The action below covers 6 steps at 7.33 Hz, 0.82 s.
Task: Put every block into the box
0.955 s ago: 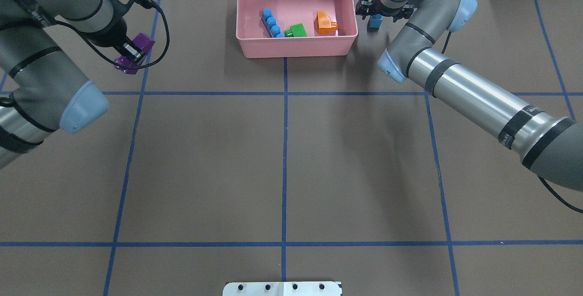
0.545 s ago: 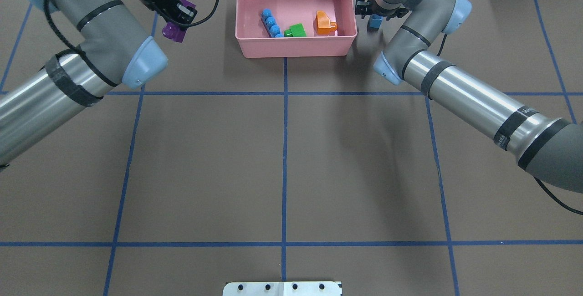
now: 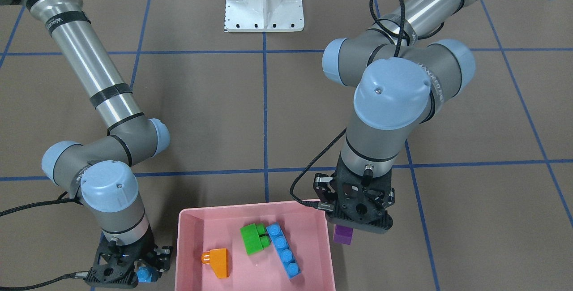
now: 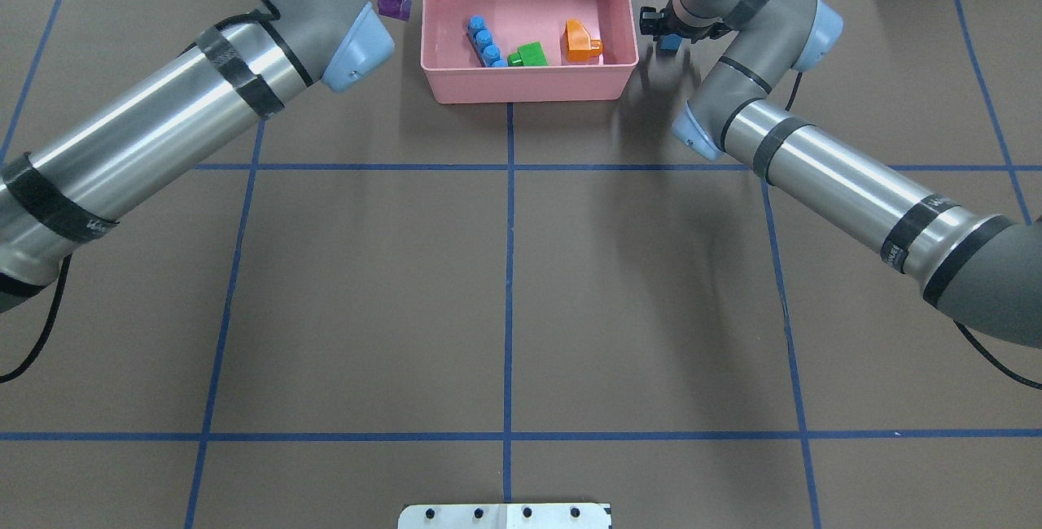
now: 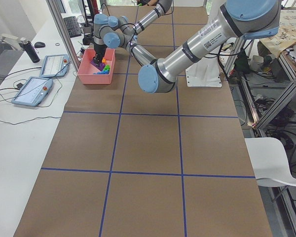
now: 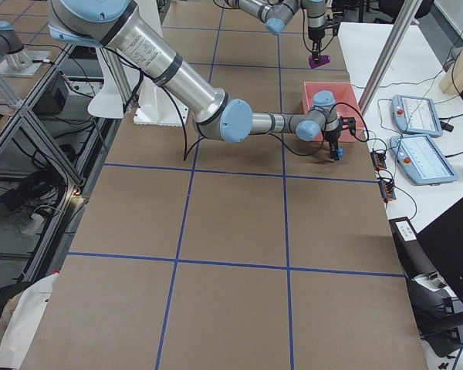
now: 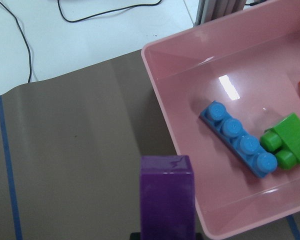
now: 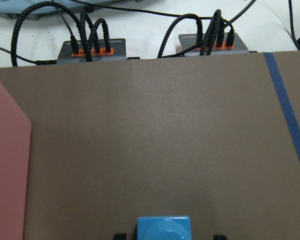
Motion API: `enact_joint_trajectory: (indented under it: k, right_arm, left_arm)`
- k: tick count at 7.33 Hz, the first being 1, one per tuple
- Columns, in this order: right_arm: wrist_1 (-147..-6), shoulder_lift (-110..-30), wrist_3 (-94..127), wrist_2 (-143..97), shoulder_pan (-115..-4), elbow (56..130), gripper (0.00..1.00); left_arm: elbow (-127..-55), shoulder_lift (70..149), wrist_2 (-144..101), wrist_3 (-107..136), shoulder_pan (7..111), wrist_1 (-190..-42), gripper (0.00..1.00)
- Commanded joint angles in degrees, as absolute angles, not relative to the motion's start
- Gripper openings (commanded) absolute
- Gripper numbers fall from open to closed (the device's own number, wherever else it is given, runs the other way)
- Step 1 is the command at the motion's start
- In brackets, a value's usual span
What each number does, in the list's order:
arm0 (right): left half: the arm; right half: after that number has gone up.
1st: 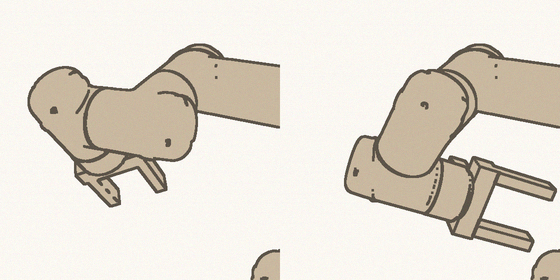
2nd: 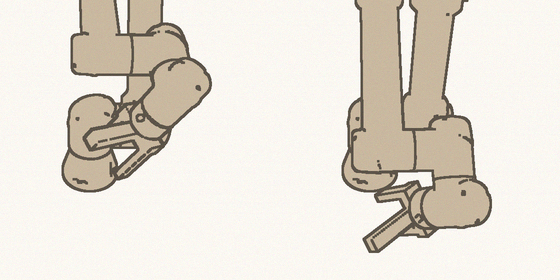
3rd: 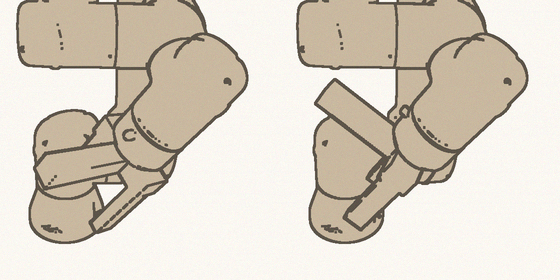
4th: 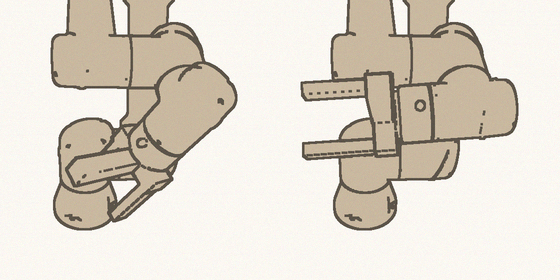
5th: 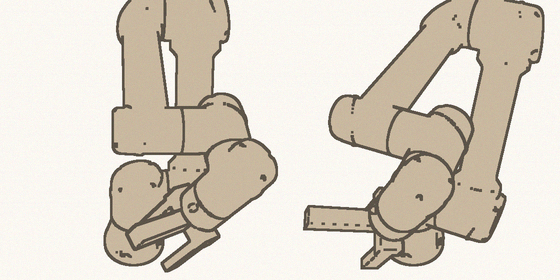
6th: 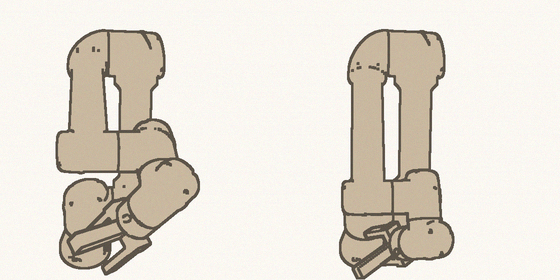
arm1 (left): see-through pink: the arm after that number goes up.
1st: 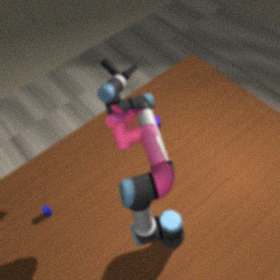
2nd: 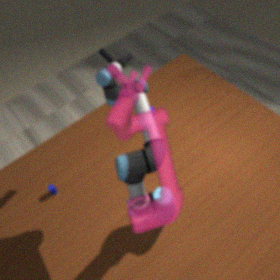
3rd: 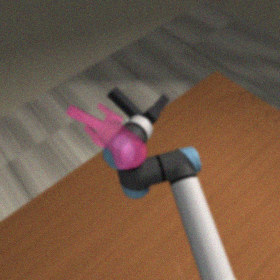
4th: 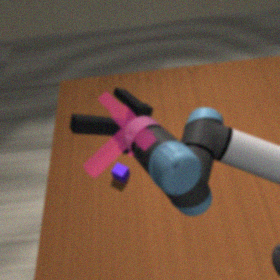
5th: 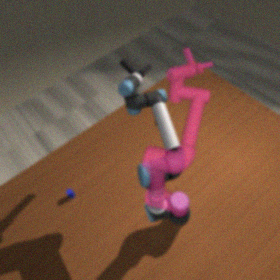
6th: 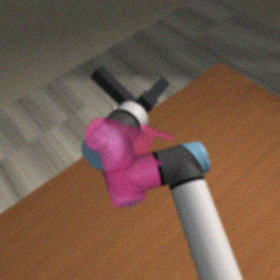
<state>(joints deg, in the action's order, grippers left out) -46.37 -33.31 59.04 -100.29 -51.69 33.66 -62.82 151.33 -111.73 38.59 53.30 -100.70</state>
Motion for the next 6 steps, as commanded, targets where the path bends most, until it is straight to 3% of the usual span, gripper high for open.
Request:
enact_joint_trajectory:
  k: [1, 3, 5, 6]
  right_arm:
    - [-46.3, -33.3, 58.8, -100.2, -51.9, 33.7, 0.0]
    - [-46.4, -32.2, 57.6, -101.1, -54.9, 34.1, 0.0]
    - [-49.9, -29.4, 58.4, -102.4, -56.4, 37.8, 0.0]
    - [-54.2, -28.5, 60.1, -103.5, -56.5, 41.5, 0.0]
  left_arm:
    - [-50.7, 158.0, -106.1, 43.8, 51.4, -110.3, 0.0]
    - [-48.2, 158.0, -104.3, 45.8, 49.1, -115.6, 0.03]
    - [-48.4, 157.8, -104.0, 46.1, 47.9, -115.6, 0.99]
    - [-48.9, 157.8, -104.2, 45.6, 48.5, -115.5, 1.0]
